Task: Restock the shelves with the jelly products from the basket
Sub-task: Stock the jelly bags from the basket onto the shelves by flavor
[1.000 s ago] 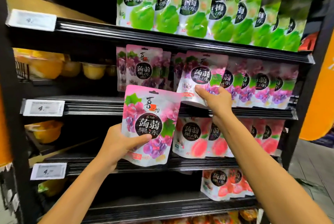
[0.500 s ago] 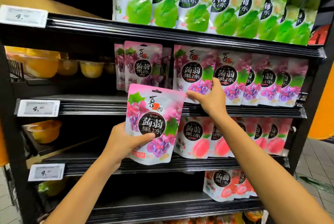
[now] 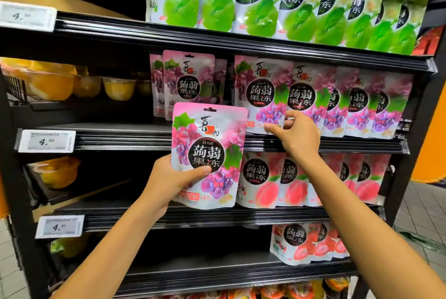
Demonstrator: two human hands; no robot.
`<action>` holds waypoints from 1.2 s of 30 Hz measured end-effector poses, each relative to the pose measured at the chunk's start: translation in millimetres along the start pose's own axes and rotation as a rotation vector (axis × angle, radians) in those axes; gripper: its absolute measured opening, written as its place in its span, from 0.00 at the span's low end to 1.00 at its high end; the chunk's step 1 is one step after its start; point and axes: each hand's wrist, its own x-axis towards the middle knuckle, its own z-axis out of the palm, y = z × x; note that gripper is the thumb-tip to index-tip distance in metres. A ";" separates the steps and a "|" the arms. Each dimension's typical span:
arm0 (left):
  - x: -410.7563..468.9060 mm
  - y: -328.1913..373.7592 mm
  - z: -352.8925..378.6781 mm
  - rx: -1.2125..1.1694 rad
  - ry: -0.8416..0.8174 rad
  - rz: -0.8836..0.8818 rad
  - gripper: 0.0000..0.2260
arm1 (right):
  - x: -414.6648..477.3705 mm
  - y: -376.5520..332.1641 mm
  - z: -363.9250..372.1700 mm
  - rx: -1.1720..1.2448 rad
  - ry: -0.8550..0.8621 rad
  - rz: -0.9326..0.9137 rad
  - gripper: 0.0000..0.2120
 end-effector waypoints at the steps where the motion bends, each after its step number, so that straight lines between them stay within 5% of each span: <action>1: 0.9 1.1 2.2 -0.008 0.000 0.008 0.23 | -0.2 -0.7 -1.4 -0.006 -0.012 0.003 0.29; 7: 9.7 16.1 15.5 -0.098 0.010 0.039 0.22 | -25.0 -10.9 -12.2 0.149 0.150 -0.197 0.14; 11: 25.0 34.6 27.0 -0.148 -0.023 0.036 0.16 | -54.9 -30.1 -11.5 0.510 -0.450 -0.121 0.08; 13: 33.7 43.4 34.1 -0.105 -0.021 0.051 0.11 | -64.2 -33.1 -3.1 0.601 -0.620 -0.063 0.07; 18: 53.7 64.2 44.3 0.098 0.117 0.177 0.20 | -46.4 -39.8 5.1 0.781 -0.485 0.080 0.07; 24: 40.0 57.1 57.6 0.675 0.347 0.662 0.16 | -8.2 -58.2 18.5 0.657 -0.274 -0.029 0.03; 28: 41.9 44.7 67.3 0.913 0.314 0.600 0.17 | 0.6 -69.1 38.1 0.571 -0.172 -0.074 0.05; 36: 41.8 32.0 62.0 0.993 0.236 0.537 0.19 | -6.3 -57.1 40.1 0.370 -0.168 -0.159 0.11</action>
